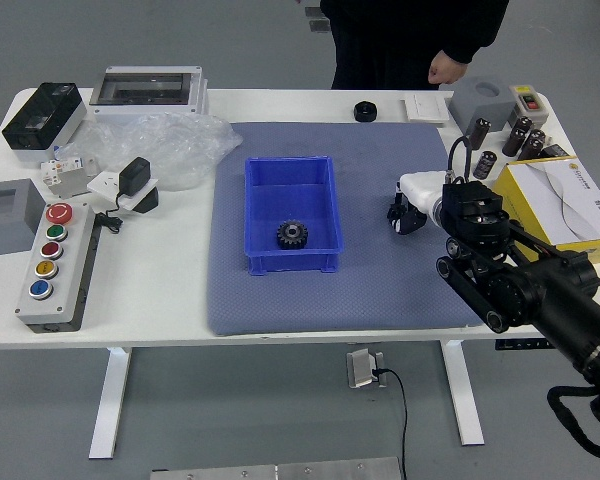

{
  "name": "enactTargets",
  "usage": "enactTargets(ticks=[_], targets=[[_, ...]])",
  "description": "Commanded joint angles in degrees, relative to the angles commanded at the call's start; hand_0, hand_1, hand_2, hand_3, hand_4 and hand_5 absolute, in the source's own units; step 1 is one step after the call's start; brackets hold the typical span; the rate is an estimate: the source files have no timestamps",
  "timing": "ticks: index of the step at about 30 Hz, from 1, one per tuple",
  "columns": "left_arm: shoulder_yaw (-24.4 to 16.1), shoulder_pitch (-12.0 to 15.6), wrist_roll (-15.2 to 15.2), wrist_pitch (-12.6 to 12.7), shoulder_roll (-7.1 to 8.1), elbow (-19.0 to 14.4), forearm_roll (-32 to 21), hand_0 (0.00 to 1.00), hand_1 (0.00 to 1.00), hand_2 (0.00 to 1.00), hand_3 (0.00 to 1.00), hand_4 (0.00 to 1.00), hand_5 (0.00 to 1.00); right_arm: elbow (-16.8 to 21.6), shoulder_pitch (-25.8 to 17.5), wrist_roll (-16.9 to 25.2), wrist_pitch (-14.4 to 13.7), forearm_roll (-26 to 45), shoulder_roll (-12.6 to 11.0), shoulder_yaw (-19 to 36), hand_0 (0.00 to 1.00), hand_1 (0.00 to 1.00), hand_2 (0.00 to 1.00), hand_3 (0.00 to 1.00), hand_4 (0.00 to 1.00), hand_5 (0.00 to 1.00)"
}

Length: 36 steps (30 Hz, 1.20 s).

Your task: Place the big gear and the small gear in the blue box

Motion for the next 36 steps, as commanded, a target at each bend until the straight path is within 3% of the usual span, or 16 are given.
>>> enactTargets(ticks=[9, 25, 30, 36], targets=[[-0.06, 0.01, 0.04, 0.02, -0.02, 0.0, 0.01, 0.833, 0.799, 0.799, 0.778, 0.679, 0.366, -0.06, 0.02, 0.01, -0.3, 0.18, -0.03, -0.24, 0.589, 0.457, 0.463, 0.508, 0.522, 0.266], [-0.02, 0.01, 0.03, 0.11, -0.03, 0.0, -0.31, 0.833, 0.8, 0.8, 0.778, 0.679, 0.366, 2.7, 0.35, -0.19, -0.74, -0.04, -1.5, 2.84, 0.587, 0.451, 0.455, 0.495, 0.544, 0.27], [-0.01, 0.06, 0.03, 0.15, 0.06, 0.0, -0.45, 0.834, 0.799, 0.8, 0.778, 0.679, 0.365, 5.82, 0.43, -0.54, -0.52, -0.04, -2.84, 4.35, 0.587, 0.45, 0.455, 0.496, 0.513, 0.265], [-0.13, 0.11, 0.01, 0.2, 0.32, 0.0, -0.42, 0.834, 0.8, 0.8, 0.779, 0.679, 0.366, 12.39, 0.52, -1.12, 0.01, -0.04, -4.33, 5.32, 0.587, 0.452, 0.451, 0.491, 0.501, 0.262]])
